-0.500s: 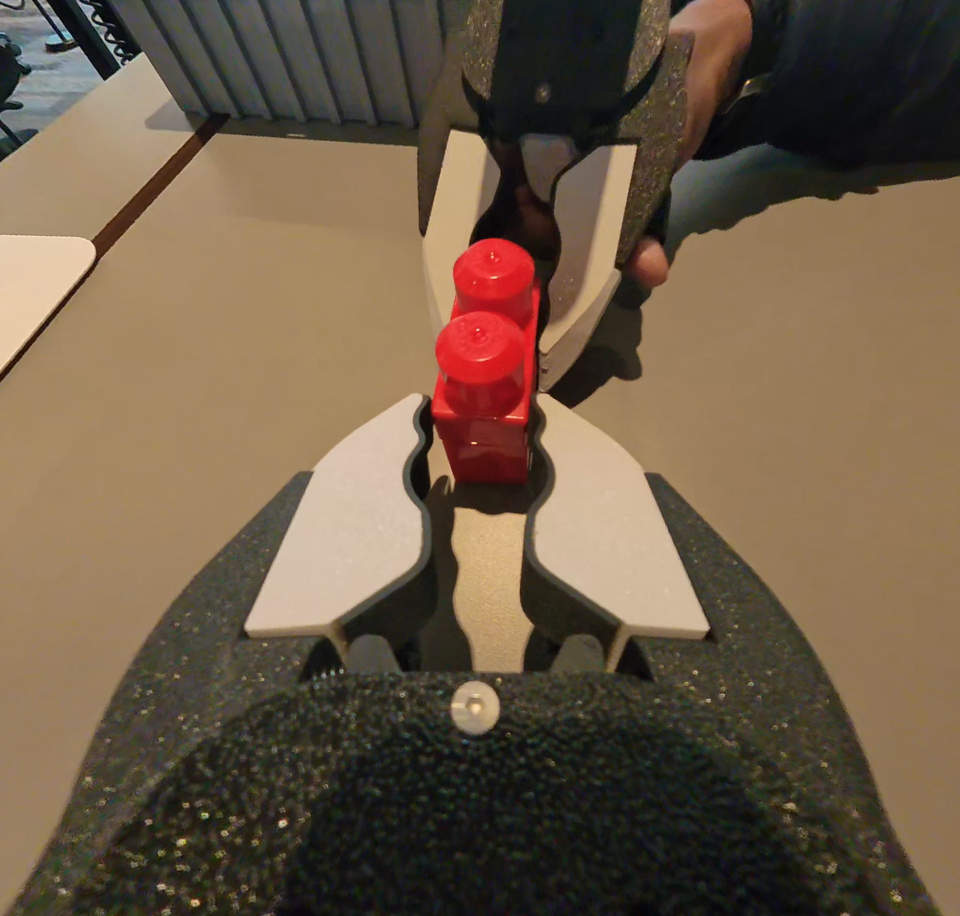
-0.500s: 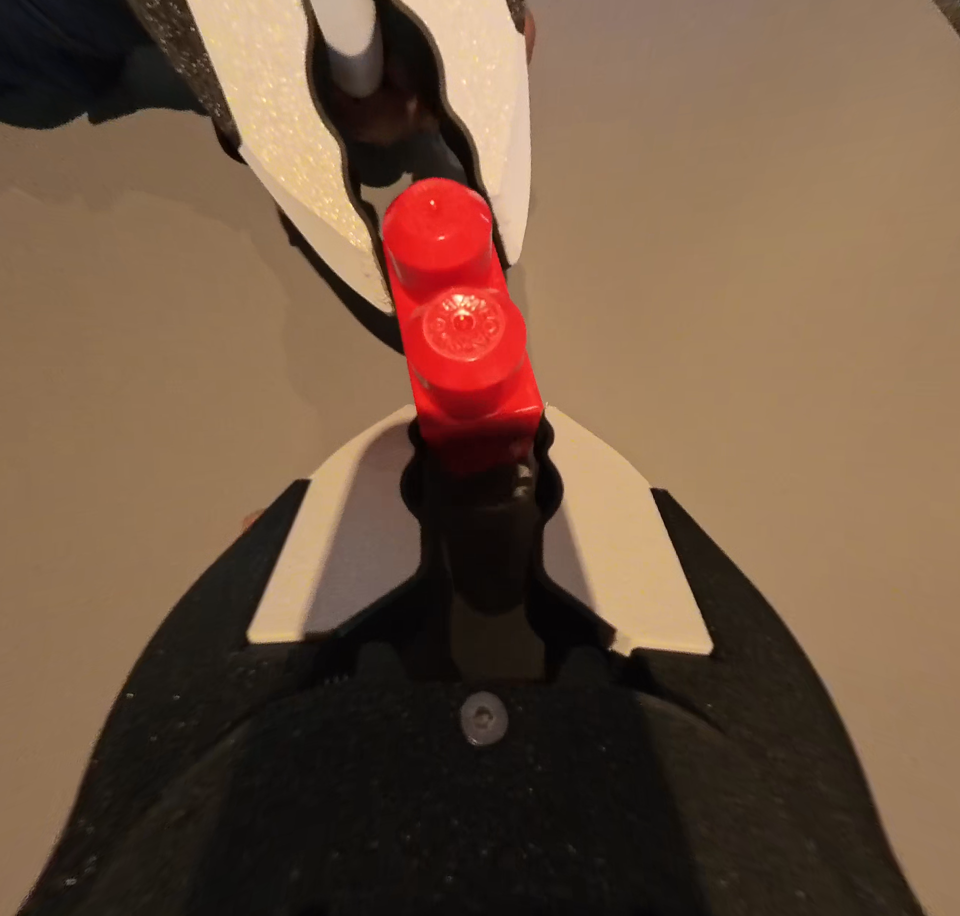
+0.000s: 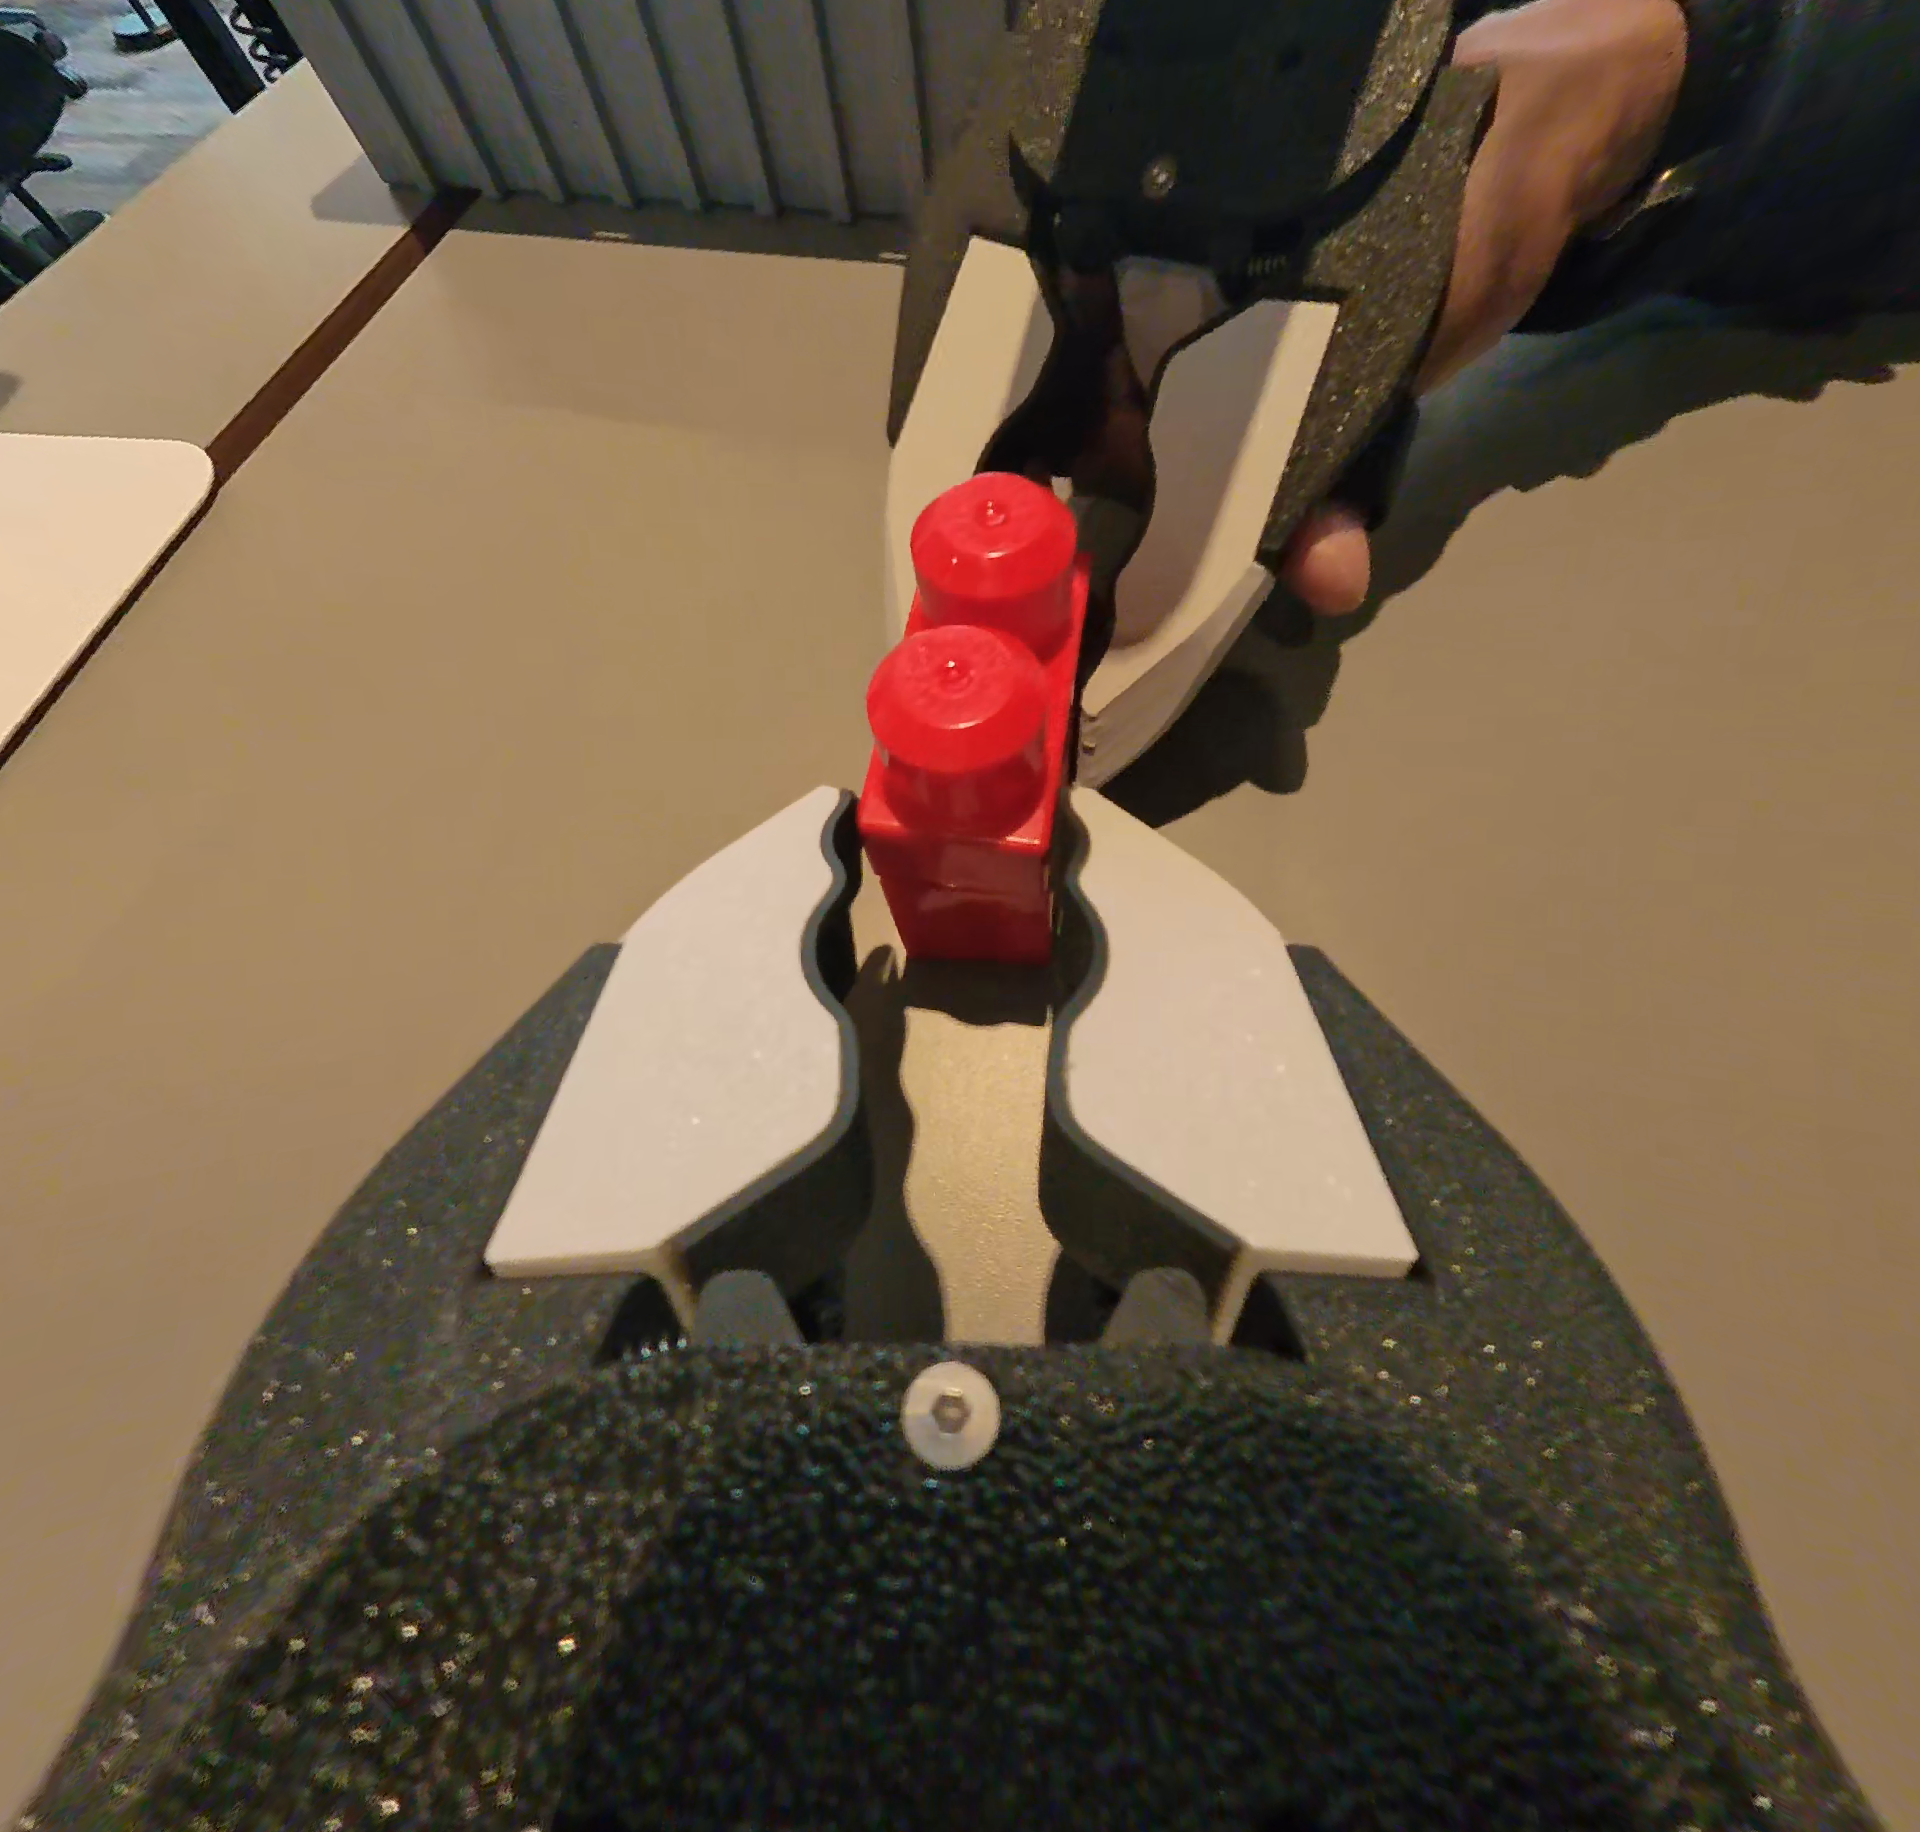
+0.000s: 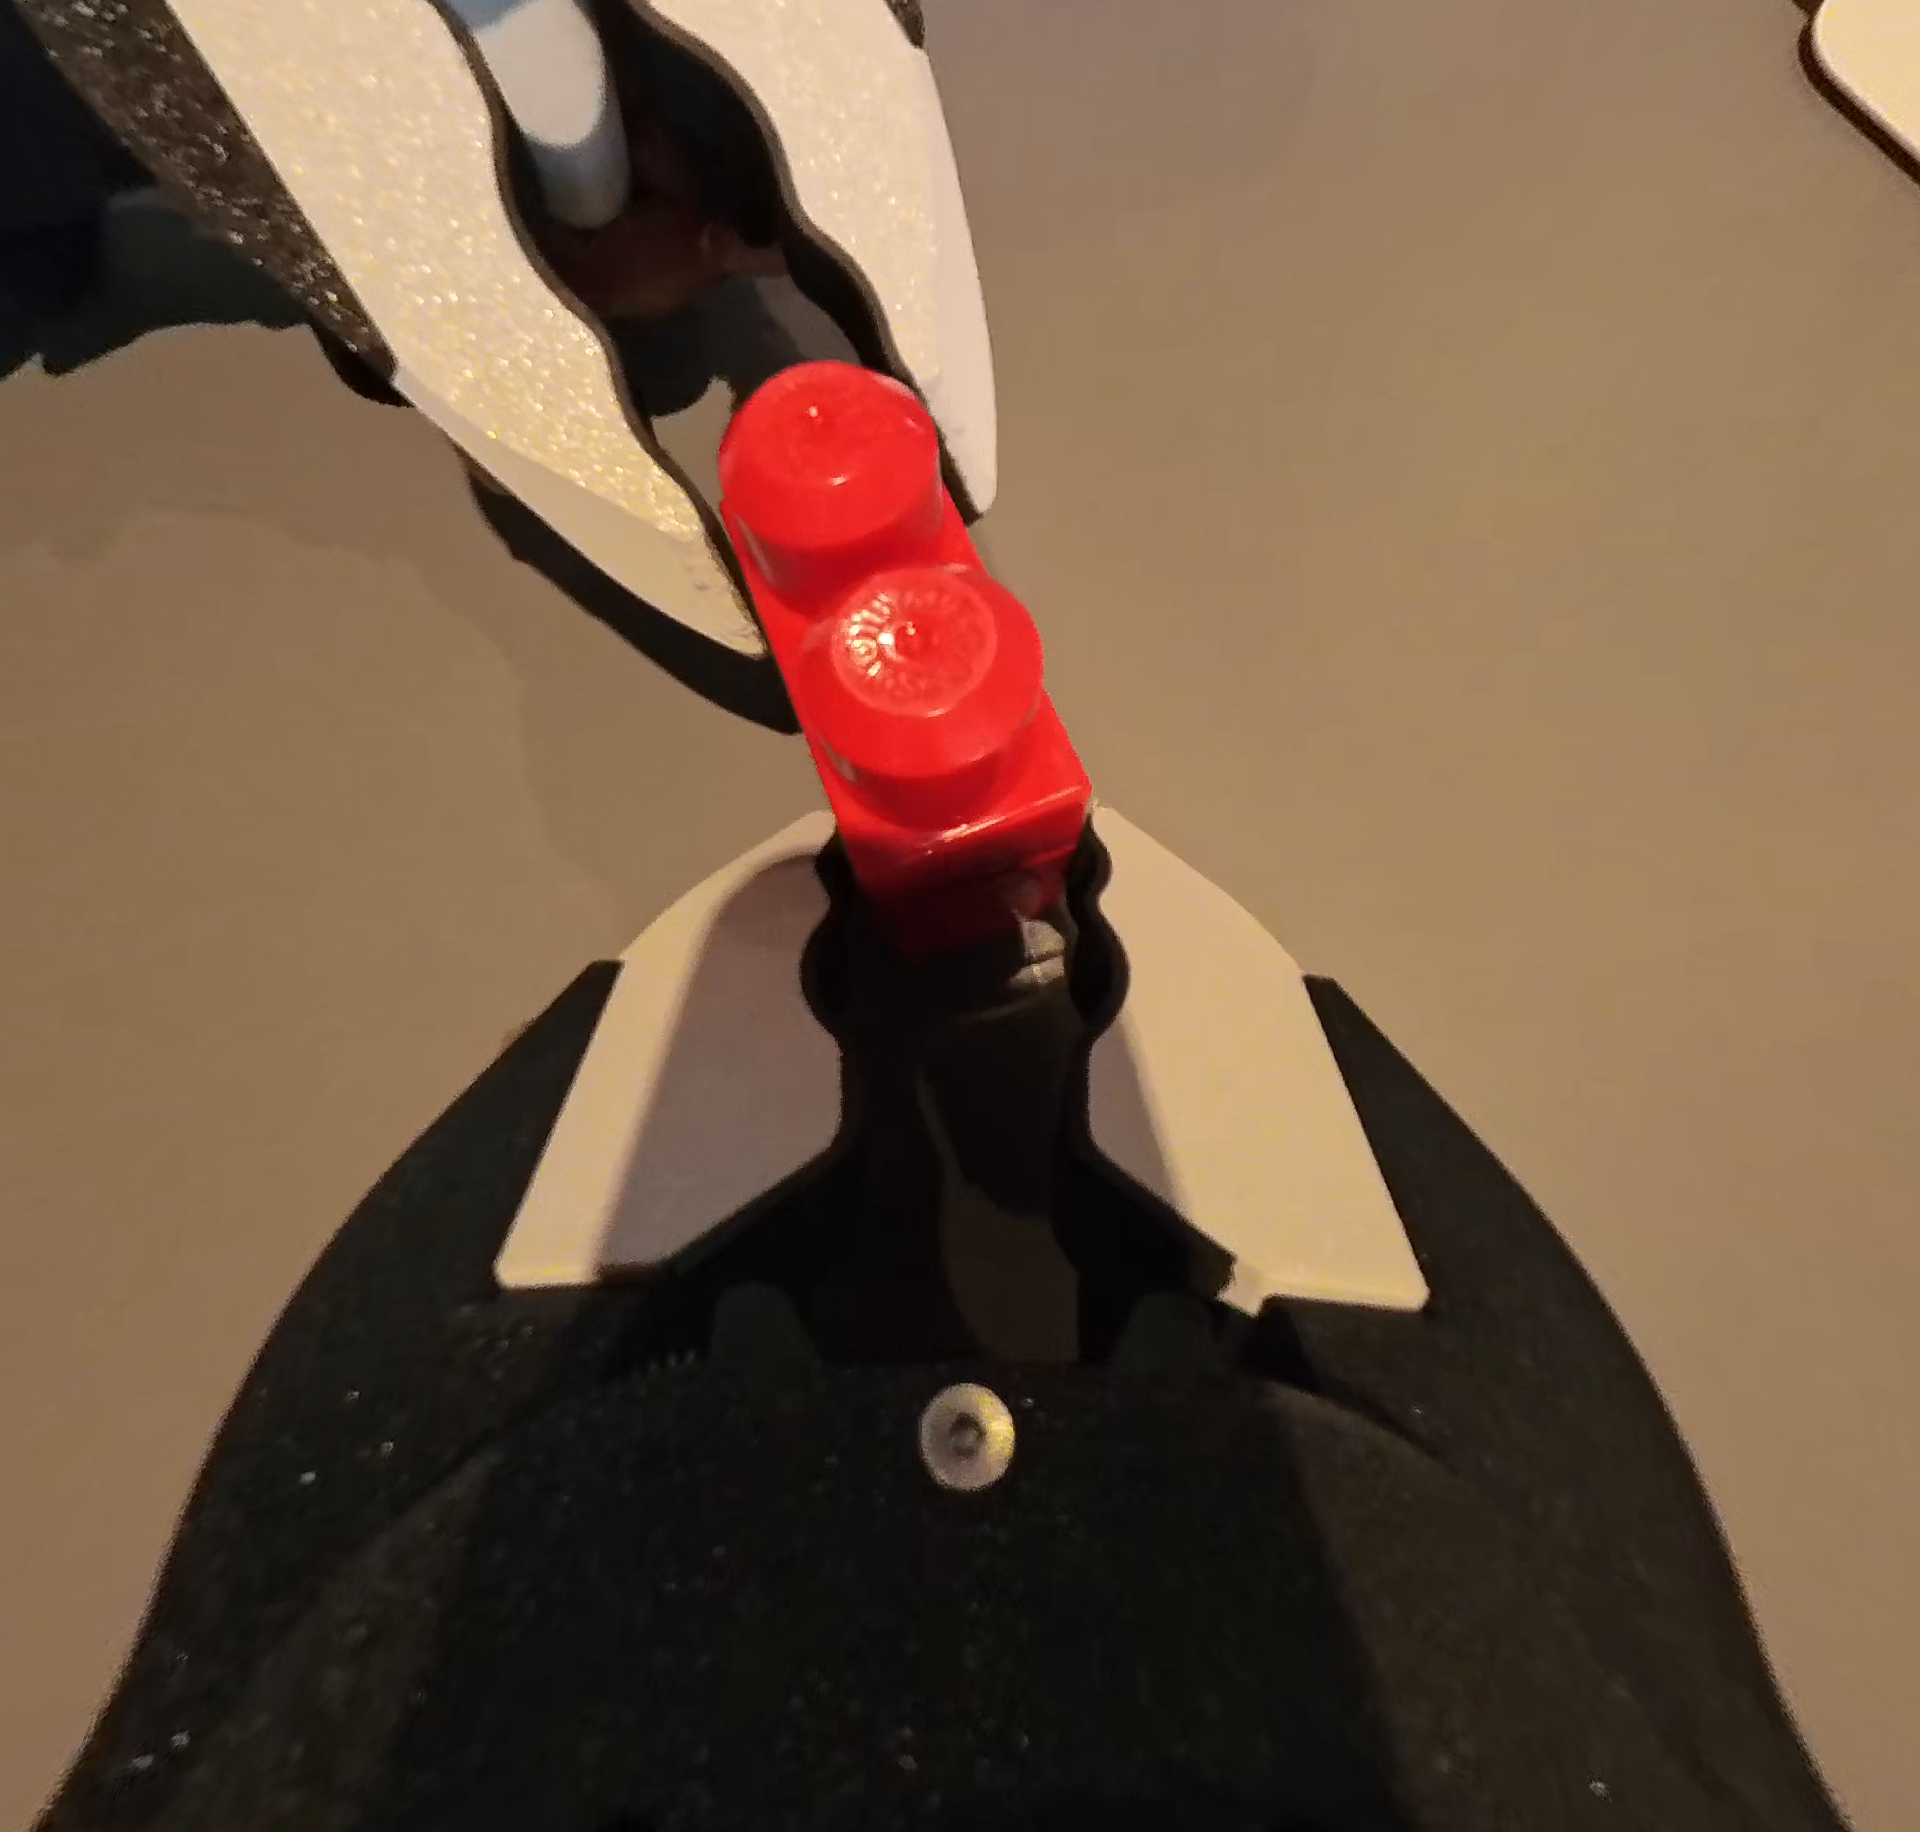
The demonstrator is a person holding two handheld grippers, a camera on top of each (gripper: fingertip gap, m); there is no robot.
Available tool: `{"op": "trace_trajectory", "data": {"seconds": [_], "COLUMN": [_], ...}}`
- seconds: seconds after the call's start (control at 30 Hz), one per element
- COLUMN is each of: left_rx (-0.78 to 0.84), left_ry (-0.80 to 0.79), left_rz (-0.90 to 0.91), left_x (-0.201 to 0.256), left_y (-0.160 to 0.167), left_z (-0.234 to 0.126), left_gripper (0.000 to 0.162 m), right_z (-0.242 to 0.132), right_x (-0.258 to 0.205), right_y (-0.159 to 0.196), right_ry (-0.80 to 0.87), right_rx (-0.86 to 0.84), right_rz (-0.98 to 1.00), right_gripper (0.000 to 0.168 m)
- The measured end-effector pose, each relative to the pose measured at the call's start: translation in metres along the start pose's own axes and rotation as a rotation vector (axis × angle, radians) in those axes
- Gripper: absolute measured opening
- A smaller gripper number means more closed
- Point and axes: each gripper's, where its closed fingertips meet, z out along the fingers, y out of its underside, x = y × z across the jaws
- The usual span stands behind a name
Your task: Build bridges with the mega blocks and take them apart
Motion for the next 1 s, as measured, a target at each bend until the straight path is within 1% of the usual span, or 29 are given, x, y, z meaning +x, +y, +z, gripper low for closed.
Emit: {"op": "trace_trajectory", "data": {"seconds": [0.17, 0.23, 0.37, 0.47, 0.53, 0.57, 0.63, 0.73, 0.8, 1.0], "left_rx": [0.014, 0.018, 0.015, 0.016, 0.021, 0.024, 0.012, -0.098, -0.105, -0.188], "left_ry": [0.022, 0.026, 0.041, 0.059, 0.069, 0.07, 0.062, 0.067, 0.087, 0.088], "left_rz": [0.007, 0.009, 0.02, 0.033, 0.042, 0.045, 0.06, 0.119, 0.084, 0.11], "left_x": [0.001, 0.001, 0.002, 0.004, 0.005, 0.006, 0.006, 0.005, 0.006, 0.009], "left_y": [0.0, 0.0, 0.0, 0.0, 0.0, -0.001, 0.002, 0.023, 0.029, 0.034], "left_z": [0.0, 0.0, -0.001, -0.001, -0.001, -0.001, -0.002, -0.009, -0.01, 0.007], "left_gripper": [0.034, 0.034, 0.034, 0.034, 0.034, 0.034, 0.035, 0.04, 0.042, 0.04], "right_z": [-0.001, -0.004, -0.013, -0.017, -0.014, -0.014, -0.014, -0.014, -0.014, -0.014], "right_x": [-0.002, -0.009, -0.012, -0.014, -0.011, -0.011, -0.012, -0.011, -0.011, -0.012], "right_y": [0.0, 0.0, -0.012, -0.026, -0.027, -0.027, -0.027, -0.026, -0.027, -0.027], "right_ry": [-0.031, -0.099, -0.131, -0.137, -0.115, -0.116, -0.136, -0.138, -0.139, -0.145], "right_rx": [0.003, 0.016, 0.126, 0.215, 0.213, 0.213, 0.212, 0.215, 0.216, 0.214], "right_rz": [-0.018, -0.039, -0.104, -0.124, -0.138, -0.143, -0.133, -0.125, -0.121, -0.118], "right_gripper": [0.041, 0.055, 0.058, 0.052, 0.04, 0.039, 0.038, 0.038, 0.038, 0.038]}}
